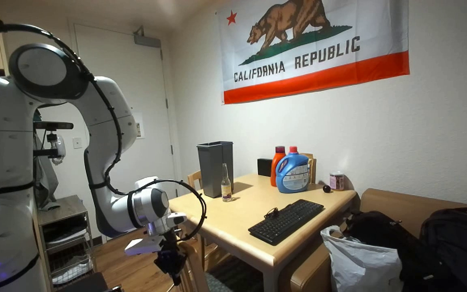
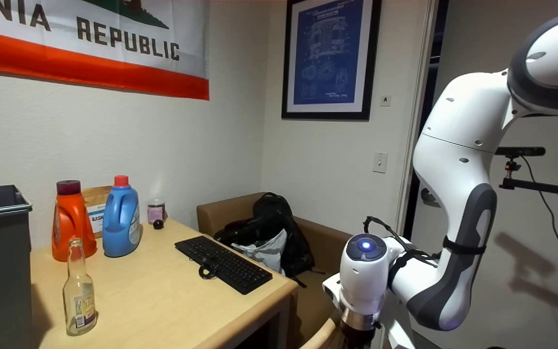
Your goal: Push the chair under the table
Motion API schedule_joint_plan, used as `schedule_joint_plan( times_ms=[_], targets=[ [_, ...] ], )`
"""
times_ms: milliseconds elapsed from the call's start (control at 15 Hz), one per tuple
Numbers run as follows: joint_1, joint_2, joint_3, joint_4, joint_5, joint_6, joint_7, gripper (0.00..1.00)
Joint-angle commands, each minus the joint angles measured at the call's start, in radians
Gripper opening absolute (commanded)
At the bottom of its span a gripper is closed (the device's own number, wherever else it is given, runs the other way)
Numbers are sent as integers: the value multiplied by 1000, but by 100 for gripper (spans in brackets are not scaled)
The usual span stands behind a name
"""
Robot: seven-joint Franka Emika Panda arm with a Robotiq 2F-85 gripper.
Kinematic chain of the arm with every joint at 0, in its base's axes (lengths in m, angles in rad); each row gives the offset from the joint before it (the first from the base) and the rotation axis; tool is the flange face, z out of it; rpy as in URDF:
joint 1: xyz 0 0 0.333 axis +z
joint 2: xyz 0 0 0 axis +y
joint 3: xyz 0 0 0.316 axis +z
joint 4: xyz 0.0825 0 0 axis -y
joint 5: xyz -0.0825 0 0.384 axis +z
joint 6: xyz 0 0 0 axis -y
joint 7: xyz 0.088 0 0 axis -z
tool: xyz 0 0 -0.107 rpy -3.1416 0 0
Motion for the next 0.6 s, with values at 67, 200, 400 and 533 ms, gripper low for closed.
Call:
schedule_joint_plan(
  times_ms=[67,200,400,533],
  targets=[
    [22,6,18,27,31,-22,28,0],
    [25,18,19,34,54,-25,18,0],
    [26,43,22,51,104,-33,2,0],
    [29,62,30,65,145,-41,-6,0]
  ],
)
